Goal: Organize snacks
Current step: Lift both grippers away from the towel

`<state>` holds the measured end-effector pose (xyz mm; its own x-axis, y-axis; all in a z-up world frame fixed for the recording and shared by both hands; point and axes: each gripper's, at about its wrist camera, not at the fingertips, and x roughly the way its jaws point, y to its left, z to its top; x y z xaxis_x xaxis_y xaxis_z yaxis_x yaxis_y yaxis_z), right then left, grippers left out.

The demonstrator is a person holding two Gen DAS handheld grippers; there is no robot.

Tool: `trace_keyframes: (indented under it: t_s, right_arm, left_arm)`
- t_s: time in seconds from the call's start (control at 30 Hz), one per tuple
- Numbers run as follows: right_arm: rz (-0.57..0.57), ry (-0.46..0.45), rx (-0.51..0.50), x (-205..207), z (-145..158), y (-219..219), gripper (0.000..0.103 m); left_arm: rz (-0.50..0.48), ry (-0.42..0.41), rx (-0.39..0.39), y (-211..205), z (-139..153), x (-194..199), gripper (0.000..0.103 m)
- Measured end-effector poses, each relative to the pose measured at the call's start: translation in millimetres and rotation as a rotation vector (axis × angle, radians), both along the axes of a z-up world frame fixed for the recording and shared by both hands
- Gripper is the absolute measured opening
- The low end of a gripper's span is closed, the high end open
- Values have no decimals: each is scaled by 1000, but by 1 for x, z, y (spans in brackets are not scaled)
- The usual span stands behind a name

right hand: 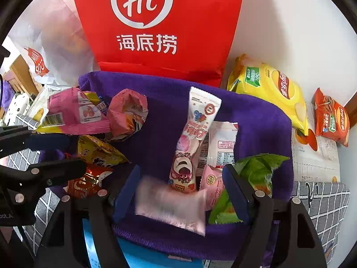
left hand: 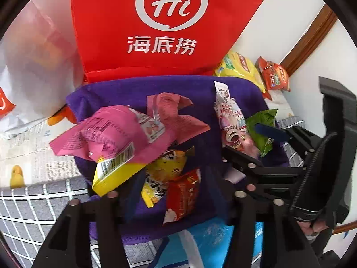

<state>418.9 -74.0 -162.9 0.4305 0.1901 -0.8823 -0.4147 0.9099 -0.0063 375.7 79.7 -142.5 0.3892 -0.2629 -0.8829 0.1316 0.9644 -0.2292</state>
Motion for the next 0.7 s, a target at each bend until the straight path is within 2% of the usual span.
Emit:
trace_keyframes:
  t_s: [0.33, 0.5, 0.7]
  right_arm:
    - [-18, -23, 20, -20, 21, -1, 76]
    - [-34, -63, 60, -43, 44, -6, 76]
    - [-67, -117, 69, -81, 76, -18, 76]
  left_arm:
    - [3, -27, 25, 5, 23, -13, 60]
    - [-19, -63, 64, 2, 46, -29, 67]
    - [17, -138, 6, 2, 74, -69, 72]
